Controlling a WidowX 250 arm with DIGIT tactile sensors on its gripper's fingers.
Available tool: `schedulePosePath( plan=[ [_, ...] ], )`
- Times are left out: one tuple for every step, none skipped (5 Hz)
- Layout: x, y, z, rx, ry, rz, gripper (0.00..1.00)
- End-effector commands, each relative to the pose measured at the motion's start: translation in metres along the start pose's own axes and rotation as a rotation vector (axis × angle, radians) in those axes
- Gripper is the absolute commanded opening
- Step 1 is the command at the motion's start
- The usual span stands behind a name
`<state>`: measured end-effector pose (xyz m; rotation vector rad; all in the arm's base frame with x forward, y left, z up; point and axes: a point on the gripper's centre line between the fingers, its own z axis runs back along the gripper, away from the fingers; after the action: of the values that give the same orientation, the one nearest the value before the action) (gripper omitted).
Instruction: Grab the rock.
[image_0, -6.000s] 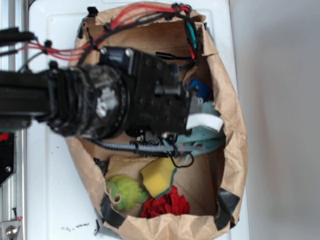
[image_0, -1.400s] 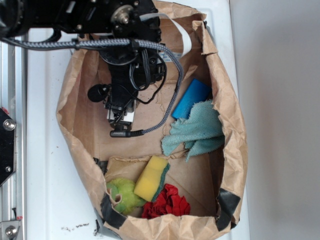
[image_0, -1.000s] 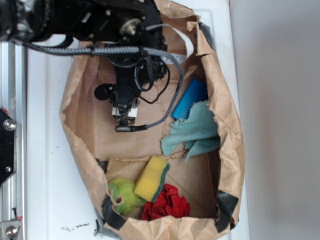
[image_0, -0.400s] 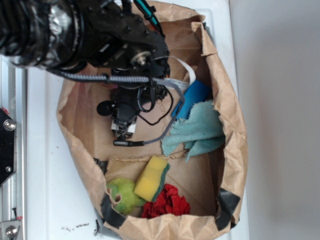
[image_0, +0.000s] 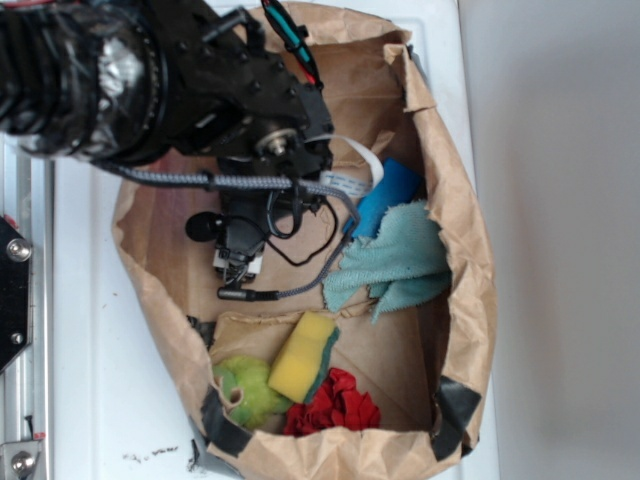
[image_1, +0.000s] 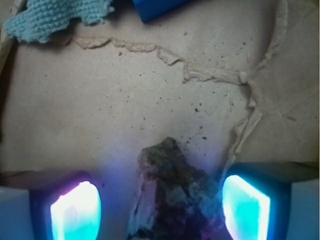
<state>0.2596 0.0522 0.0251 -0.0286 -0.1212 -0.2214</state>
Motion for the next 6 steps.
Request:
schedulePosePath(
  plan=[
    [0.008,-0.002,0.007,0.026,-0.037,-0.001,0.0],
    [0.01,-0.001,0.007,0.031,-0.037,0.009,0.0],
    [0.011,0.0,0.015,0.034,-0.032,0.027,0.0],
    [0.012,0.0,0.039,0.036,-0.027,0.061,0.0],
    [0.012,-0.001,0.065,0.07,-0.001,0.105,0.0],
    [0.015,-0.002,0.091,0.09,-0.002,0.165,0.0]
  ],
)
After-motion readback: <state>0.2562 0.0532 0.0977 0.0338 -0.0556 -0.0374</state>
